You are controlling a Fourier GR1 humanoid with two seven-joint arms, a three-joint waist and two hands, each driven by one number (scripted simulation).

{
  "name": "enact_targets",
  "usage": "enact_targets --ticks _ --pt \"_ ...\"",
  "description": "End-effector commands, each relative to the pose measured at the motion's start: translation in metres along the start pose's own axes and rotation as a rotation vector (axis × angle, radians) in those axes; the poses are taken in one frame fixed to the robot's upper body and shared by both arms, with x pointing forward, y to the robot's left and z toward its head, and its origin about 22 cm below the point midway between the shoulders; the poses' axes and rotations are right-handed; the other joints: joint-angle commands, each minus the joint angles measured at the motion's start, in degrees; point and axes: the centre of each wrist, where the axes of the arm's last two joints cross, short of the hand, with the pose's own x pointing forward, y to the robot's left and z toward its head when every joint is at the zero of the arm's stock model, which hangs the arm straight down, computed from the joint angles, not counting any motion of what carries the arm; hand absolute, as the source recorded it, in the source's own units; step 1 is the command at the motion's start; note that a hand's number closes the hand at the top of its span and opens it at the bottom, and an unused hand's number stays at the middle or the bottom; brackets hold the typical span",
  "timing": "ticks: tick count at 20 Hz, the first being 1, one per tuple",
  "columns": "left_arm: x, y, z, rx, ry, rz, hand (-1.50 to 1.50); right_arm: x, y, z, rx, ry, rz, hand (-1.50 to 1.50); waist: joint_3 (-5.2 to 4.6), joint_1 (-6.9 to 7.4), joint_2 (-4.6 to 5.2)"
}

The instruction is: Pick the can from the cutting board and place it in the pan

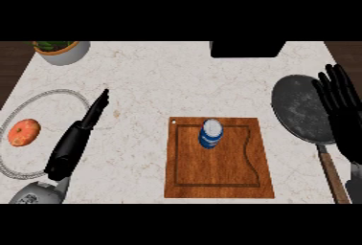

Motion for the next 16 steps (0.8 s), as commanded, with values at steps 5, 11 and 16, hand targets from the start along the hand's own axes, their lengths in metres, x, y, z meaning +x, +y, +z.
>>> enact_targets --ticks 5,11,16 --pt "0.004 -0.019 0.001 0.099 -0.037 0.241 0.00 0.004 0.062 -0.027 0.221 -0.182 -0.136 1.50 0.56 2.87 0.29" --pt "-0.014 -0.064 0.005 0.134 0.021 0.341 0.00 -0.035 0.041 0.048 0.049 -0.054 0.100 -1.50 0.54 -0.06 0.02" --pt "-0.011 -0.044 0.005 0.121 0.030 0.351 0.00 -0.012 0.028 0.032 0.100 -0.057 0.332 -1.50 0.51 0.72 0.08"
